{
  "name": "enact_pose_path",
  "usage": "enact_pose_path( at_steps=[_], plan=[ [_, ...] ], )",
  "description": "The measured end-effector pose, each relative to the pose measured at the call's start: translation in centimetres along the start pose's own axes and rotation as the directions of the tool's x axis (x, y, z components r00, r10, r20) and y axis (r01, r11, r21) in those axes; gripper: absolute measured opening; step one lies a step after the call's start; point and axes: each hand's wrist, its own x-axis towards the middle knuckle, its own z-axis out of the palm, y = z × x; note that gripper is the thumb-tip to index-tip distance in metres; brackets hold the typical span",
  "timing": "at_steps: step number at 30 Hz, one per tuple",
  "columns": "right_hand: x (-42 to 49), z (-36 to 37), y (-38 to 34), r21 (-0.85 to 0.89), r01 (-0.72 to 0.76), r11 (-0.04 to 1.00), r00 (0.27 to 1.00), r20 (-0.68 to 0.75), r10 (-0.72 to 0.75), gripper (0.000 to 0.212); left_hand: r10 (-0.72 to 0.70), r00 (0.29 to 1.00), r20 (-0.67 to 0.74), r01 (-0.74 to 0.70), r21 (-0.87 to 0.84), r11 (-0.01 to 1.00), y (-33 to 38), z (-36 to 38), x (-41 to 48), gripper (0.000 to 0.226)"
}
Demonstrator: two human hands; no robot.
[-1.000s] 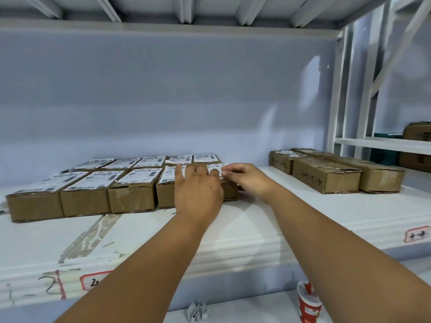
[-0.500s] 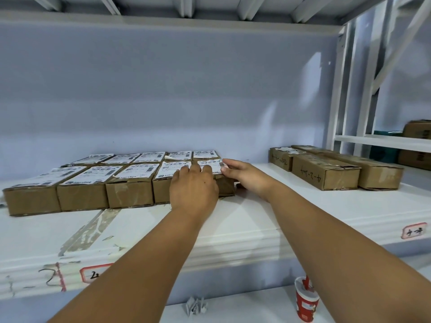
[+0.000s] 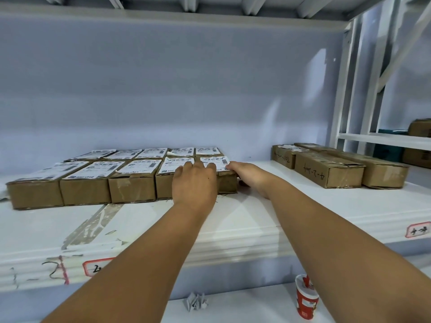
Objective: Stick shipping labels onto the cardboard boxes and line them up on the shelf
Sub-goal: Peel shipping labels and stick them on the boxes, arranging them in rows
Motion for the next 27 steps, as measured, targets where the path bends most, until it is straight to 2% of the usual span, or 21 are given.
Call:
enact_pose_path(
  at_steps=[3, 8, 10, 13, 17, 20, 23, 27],
  plan=[
    [0.4, 0.1, 0.4, 0.005, 0.024, 1.000, 0.993, -0.115, -0.024, 0.044, 0.041, 0.998, -0.040, -0.040, 0.025, 0.999, 0.1, 0.4, 0.0, 0.037],
    [-0.3, -0.6, 0.4, -0.091, 0.082, 0.992, 0.935, -0.337, -0.108, 0.043, 0.174, 0.967, -0.185, -0.201, -0.137, 0.970, 0.4, 0.2, -0.1, 0.042],
    [-0.7, -0.8, 0.2, -0.140, 0.054, 0.989, 0.905, -0.412, -0.108, 0.036, 0.245, 0.959, -0.141, -0.268, -0.175, 0.948, 0.5, 0.0, -0.3, 0.042],
    [-1.5, -1.3, 0.2, -0.309, -0.017, 0.951, 0.849, -0.506, -0.150, 0.023, 0.283, 0.955, -0.089, -0.295, -0.208, 0.932, 0.5, -0.2, -0.4, 0.044],
    [-3.6, -3.4, 0.9, -0.613, -0.176, 0.771, 0.770, -0.574, -0.280, 0.031, 0.274, 0.960, -0.062, -0.281, -0.243, 0.928, 0.7, -0.7, -0.6, 0.043],
    [-5.5, -5.8, 1.9, -0.714, -0.370, 0.595, 0.716, -0.627, -0.307, 0.039, 0.294, 0.953, -0.075, -0.303, -0.235, 0.923, 0.8, -0.7, -0.7, 0.042],
    [-6.7, -8.0, 3.0, -0.680, -0.527, 0.510, 0.693, -0.691, -0.205, 0.056, 0.290, 0.955, -0.067, -0.297, -0.247, 0.922, 0.9, -0.6, -0.7, 0.042],
    [-7.7, -9.5, 4.6, -0.548, -0.603, 0.580, 0.675, -0.738, 0.003, 0.064, 0.311, 0.949, -0.056, -0.315, -0.242, 0.918, 0.8, -0.7, -0.7, 0.039]
  ],
)
